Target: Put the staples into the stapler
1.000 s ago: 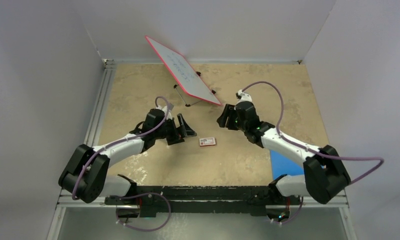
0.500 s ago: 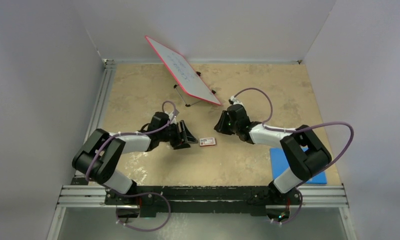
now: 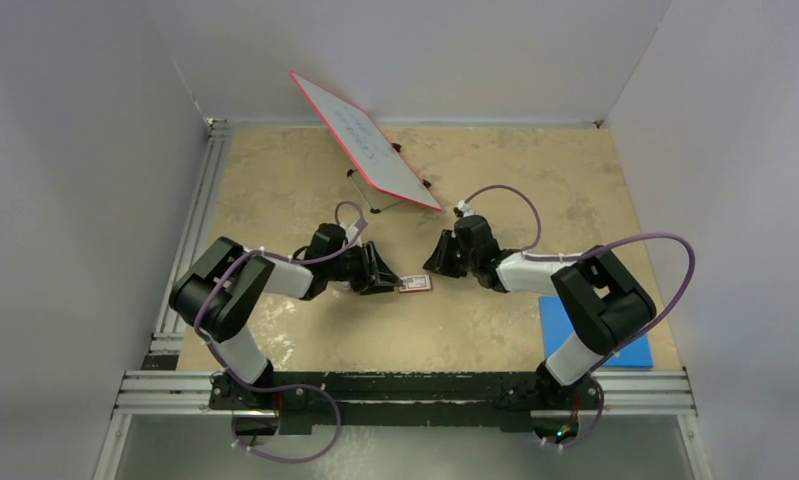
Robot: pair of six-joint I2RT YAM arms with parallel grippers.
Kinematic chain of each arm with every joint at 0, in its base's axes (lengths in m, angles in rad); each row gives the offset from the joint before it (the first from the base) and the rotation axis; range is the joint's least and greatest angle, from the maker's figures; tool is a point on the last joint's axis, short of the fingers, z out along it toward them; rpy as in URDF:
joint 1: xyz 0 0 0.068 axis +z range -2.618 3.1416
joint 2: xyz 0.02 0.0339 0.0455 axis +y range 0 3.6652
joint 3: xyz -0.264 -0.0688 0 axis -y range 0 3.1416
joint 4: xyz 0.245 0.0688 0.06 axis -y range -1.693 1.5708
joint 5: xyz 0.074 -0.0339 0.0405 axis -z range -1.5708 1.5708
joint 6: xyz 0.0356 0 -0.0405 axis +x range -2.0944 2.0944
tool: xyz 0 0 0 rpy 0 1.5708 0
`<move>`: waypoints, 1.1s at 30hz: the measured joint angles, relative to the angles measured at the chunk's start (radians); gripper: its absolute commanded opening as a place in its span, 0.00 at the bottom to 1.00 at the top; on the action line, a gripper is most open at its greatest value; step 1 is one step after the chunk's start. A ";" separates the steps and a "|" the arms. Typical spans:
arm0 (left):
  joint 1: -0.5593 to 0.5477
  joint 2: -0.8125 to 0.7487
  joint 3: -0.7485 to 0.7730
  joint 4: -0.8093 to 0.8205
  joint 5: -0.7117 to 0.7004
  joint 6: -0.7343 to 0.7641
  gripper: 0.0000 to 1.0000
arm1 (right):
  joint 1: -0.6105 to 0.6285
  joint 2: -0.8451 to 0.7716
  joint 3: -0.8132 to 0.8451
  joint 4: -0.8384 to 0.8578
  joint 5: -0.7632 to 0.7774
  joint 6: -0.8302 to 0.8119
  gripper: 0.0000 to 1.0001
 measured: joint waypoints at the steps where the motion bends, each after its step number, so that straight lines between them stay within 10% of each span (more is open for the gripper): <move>1: -0.001 0.006 0.001 0.010 0.004 -0.001 0.35 | 0.000 -0.002 -0.005 0.003 -0.005 0.001 0.20; 11: -0.005 0.056 0.037 0.038 0.040 -0.007 0.29 | 0.011 -0.057 -0.062 -0.026 -0.056 0.019 0.14; 19: -0.005 0.114 0.082 0.038 0.110 0.012 0.28 | 0.032 -0.139 -0.075 -0.060 -0.013 0.000 0.44; 33: -0.004 0.121 0.124 -0.015 0.135 0.063 0.24 | 0.122 -0.153 -0.089 0.027 0.142 -0.037 0.42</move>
